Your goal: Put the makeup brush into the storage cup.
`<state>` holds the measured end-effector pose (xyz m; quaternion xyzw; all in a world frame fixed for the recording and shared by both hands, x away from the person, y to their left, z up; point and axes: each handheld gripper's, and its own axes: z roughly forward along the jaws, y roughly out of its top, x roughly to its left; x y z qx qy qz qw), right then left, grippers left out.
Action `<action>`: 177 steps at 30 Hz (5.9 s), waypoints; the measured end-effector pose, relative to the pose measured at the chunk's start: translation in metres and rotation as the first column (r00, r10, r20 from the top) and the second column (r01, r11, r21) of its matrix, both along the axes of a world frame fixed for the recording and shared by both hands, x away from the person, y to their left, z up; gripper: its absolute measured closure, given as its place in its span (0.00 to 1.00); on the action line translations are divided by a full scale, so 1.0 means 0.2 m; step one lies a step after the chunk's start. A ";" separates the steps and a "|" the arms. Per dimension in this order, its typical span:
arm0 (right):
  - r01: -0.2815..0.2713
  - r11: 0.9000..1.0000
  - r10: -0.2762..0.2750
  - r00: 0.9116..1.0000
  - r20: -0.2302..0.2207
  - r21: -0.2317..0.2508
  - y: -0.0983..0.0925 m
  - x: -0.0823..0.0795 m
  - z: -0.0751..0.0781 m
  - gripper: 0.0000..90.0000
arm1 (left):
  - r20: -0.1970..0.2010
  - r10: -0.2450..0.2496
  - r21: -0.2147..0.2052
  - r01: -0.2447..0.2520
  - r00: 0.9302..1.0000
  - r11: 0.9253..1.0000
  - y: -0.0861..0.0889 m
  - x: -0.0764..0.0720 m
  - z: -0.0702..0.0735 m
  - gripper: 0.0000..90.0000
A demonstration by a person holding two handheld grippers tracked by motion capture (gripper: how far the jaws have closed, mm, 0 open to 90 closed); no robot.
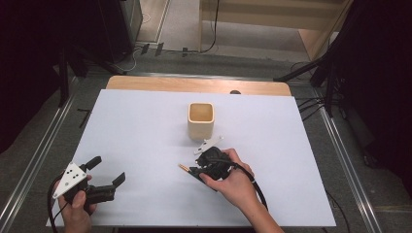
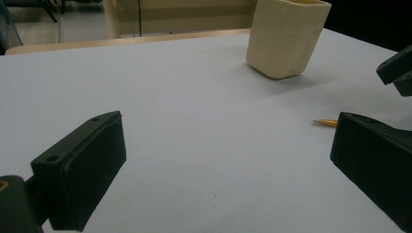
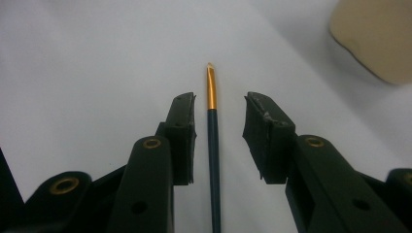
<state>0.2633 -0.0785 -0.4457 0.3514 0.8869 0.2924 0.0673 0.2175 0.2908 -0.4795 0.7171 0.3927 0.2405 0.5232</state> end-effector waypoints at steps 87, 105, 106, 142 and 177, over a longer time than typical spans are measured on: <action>0.046 0.998 -0.043 0.996 -0.078 0.031 0.08 0.06 -0.03 0.94 | 0.002 -0.011 -0.002 0.011 1.000 1.000 -0.01 0.00 0.00 0.00; 0.051 0.985 -0.065 0.995 0.075 0.164 0.04 0.04 0.03 0.94 | 0.001 -0.017 -0.001 0.017 1.000 1.000 -0.02 0.00 0.00 0.00; 0.050 0.984 -0.064 0.995 0.080 0.172 0.04 0.04 0.03 0.94 | 0.001 -0.016 0.000 0.016 1.000 1.000 -0.02 0.00 0.00 0.00; 0.049 0.902 -0.218 0.909 0.355 0.429 -0.04 0.00 0.13 0.94 | 0.004 -0.015 -0.002 0.015 1.000 1.000 -0.02 0.00 0.01 0.00; 0.030 0.836 -0.337 0.817 0.469 0.548 -0.14 0.07 0.26 0.94 | 0.002 -0.016 -0.004 0.016 1.000 1.000 -0.02 0.00 0.00 0.00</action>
